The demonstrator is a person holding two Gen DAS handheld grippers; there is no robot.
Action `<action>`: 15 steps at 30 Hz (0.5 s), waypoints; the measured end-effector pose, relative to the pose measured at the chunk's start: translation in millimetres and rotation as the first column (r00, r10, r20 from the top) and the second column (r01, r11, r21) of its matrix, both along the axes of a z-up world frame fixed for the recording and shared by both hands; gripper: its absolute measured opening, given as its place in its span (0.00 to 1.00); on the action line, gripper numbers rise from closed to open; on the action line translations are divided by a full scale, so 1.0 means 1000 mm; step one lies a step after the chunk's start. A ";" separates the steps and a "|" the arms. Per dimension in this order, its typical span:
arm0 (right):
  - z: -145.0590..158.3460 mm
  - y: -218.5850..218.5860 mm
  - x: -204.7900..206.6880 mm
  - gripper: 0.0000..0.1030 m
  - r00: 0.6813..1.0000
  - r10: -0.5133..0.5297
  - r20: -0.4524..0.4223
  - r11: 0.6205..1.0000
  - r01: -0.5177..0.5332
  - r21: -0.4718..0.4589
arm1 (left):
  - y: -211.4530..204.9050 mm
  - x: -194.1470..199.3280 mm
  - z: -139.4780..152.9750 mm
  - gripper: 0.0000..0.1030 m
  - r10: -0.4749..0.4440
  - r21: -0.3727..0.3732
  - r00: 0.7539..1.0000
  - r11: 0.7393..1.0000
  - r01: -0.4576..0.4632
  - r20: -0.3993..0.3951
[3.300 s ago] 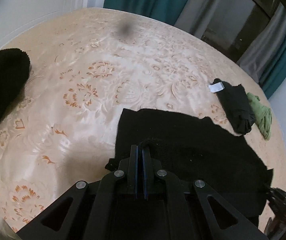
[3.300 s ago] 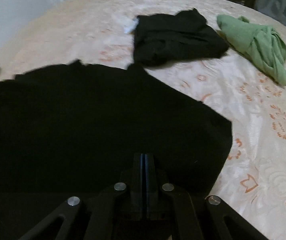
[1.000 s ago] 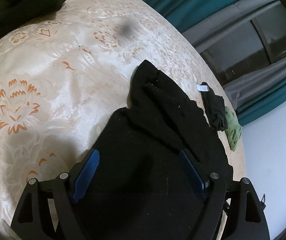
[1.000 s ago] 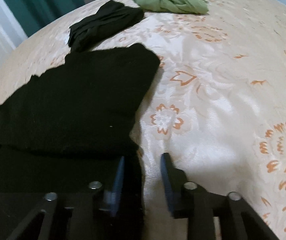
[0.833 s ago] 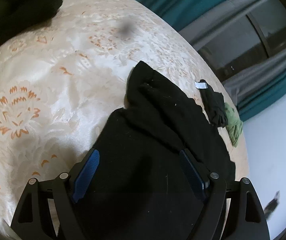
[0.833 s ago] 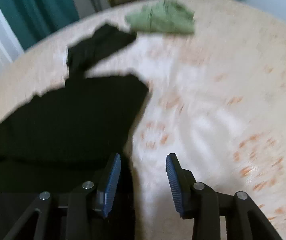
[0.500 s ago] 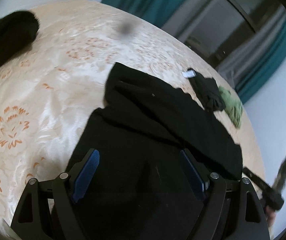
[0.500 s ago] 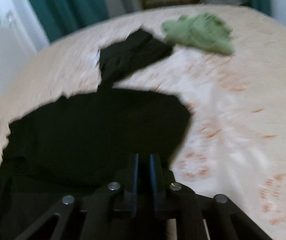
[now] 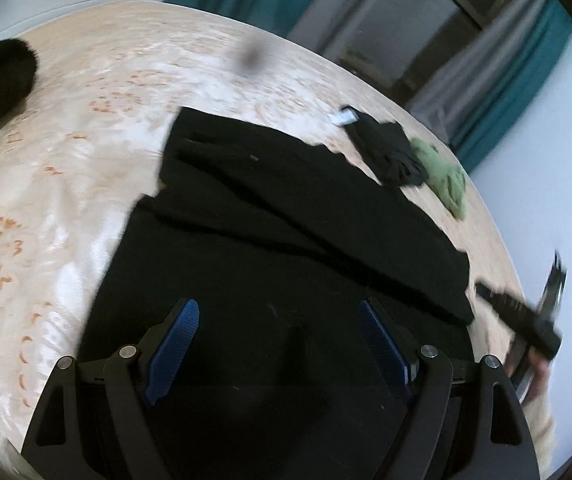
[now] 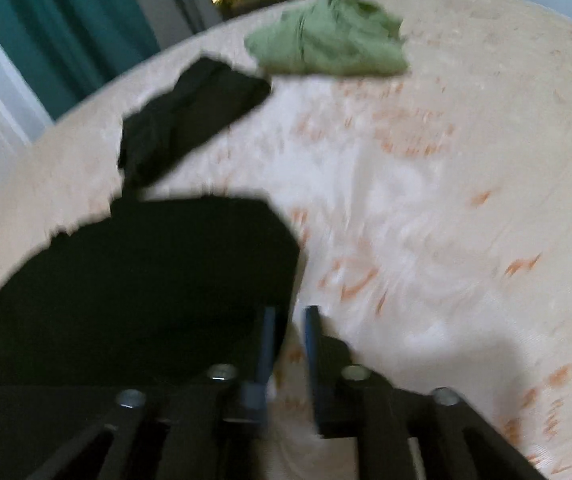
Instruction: Fold clothes
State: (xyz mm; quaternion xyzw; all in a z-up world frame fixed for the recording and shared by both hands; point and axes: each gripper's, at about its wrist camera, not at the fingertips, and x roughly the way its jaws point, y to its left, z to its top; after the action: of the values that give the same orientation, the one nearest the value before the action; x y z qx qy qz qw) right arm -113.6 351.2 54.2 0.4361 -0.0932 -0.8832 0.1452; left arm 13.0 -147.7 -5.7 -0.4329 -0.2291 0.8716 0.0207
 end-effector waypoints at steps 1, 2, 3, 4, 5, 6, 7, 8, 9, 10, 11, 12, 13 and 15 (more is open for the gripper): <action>0.006 -0.002 -0.004 0.33 1.000 0.014 -0.009 1.000 -0.014 0.020 | 0.006 -0.001 -0.001 0.82 -0.019 -0.006 1.000 1.000 0.019 0.003; 0.008 -0.008 -0.010 0.40 0.999 0.031 -0.018 0.998 -0.030 0.063 | 0.011 -0.002 -0.001 0.82 -0.036 -0.011 0.999 0.999 0.036 0.008; 0.011 -0.015 -0.017 0.45 0.998 0.048 -0.026 0.993 -0.045 0.108 | 0.016 -0.003 -0.003 0.82 -0.053 -0.015 0.999 0.998 0.053 0.013; 0.013 -0.021 -0.023 0.45 0.997 0.066 -0.034 0.986 -0.060 0.153 | 0.020 -0.003 -0.005 0.82 -0.068 -0.022 0.997 0.997 0.068 0.022; 0.012 -0.026 -0.030 0.45 0.997 0.072 -0.024 0.983 -0.067 0.169 | 0.024 -0.004 -0.007 0.82 -0.081 -0.032 0.996 0.996 0.082 0.031; 0.010 -0.031 -0.037 0.45 0.997 0.077 -0.013 0.981 -0.074 0.181 | 0.028 -0.005 -0.008 0.82 -0.094 -0.043 0.995 0.995 0.096 0.042; 0.006 -0.034 -0.044 0.45 0.996 0.085 0.008 0.981 -0.085 0.175 | 0.032 -0.006 -0.010 0.82 -0.107 -0.056 0.993 0.992 0.110 0.051; 0.000 -0.037 -0.051 0.40 0.995 0.092 0.028 0.979 -0.096 0.178 | 0.035 -0.006 -0.012 0.82 -0.120 -0.076 0.991 0.989 0.125 0.060; -0.005 -0.041 -0.058 0.16 0.994 0.099 0.048 0.977 -0.106 0.183 | 0.039 -0.006 -0.014 0.82 -0.133 -0.100 0.989 0.985 0.140 0.072; -0.009 -0.044 -0.061 0.08 0.993 0.098 0.059 0.975 -0.107 0.193 | 0.042 -0.007 -0.015 0.82 -0.143 -0.121 0.986 0.981 0.153 0.082; -0.013 -0.046 -0.063 0.07 0.995 0.084 0.058 0.976 -0.094 0.199 | 0.045 -0.007 -0.017 0.82 -0.150 -0.138 0.984 0.977 0.162 0.092; -0.014 -0.043 -0.066 0.06 0.997 0.055 0.055 0.980 -0.064 0.188 | 0.047 -0.007 -0.018 0.82 -0.157 -0.155 0.982 0.973 0.172 0.102; -0.016 -0.040 -0.069 0.05 0.998 0.024 0.052 0.984 -0.033 0.174 | 0.048 -0.007 -0.019 0.82 -0.161 -0.166 0.981 0.970 0.178 0.111; -0.021 -0.031 -0.075 0.00 0.997 -0.048 0.057 0.984 0.037 0.175 | 0.049 -0.008 -0.022 0.82 -0.163 -0.171 0.979 0.968 0.183 0.122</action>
State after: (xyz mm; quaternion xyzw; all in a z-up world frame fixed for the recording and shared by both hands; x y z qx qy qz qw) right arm -188.8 319.8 33.7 0.4717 -0.0295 -0.8771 0.0849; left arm 5.5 -98.5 -28.1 -0.4973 -0.1110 0.8593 0.0449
